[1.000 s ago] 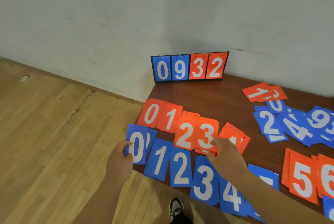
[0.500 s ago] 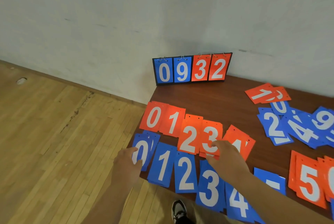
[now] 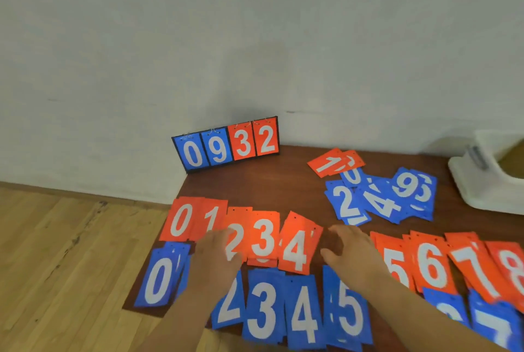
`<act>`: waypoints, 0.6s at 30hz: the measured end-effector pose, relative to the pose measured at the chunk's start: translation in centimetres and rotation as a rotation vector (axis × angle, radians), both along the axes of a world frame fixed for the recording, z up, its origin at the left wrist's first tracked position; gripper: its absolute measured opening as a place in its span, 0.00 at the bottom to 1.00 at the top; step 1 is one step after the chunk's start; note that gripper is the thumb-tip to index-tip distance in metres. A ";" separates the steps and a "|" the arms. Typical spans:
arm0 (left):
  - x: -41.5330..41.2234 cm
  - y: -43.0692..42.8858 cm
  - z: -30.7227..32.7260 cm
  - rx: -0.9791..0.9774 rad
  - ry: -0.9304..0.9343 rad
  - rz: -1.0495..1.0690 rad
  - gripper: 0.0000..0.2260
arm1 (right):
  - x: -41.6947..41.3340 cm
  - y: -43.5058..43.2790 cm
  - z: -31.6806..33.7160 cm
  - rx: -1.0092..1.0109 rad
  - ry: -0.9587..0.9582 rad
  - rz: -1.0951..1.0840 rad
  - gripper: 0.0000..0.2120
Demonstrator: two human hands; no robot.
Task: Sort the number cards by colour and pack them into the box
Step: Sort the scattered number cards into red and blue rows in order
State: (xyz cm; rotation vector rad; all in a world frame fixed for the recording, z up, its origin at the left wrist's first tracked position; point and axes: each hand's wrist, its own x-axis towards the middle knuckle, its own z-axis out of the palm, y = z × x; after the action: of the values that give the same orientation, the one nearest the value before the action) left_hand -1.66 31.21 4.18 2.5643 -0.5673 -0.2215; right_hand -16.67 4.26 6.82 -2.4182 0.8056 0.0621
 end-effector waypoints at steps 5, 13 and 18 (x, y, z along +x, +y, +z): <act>-4.7 -8.4 2.2 -0.012 -0.047 -0.044 0.22 | -6.8 -7.0 1.7 -0.043 -0.029 -0.073 0.26; -12.6 -20.1 3.7 -0.038 -0.091 -0.066 0.23 | -16.8 -18.3 3.8 -0.034 -0.104 -0.173 0.27; -15.1 -23.9 4.6 -0.033 -0.097 -0.060 0.24 | -19.0 -22.5 4.7 -0.032 -0.135 -0.187 0.27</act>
State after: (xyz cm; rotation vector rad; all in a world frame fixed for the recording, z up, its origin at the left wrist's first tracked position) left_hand -16.73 7.32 8.74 2.5395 -0.6784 -0.1080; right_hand -35.69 -18.29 11.56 -2.3367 0.9710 -0.1861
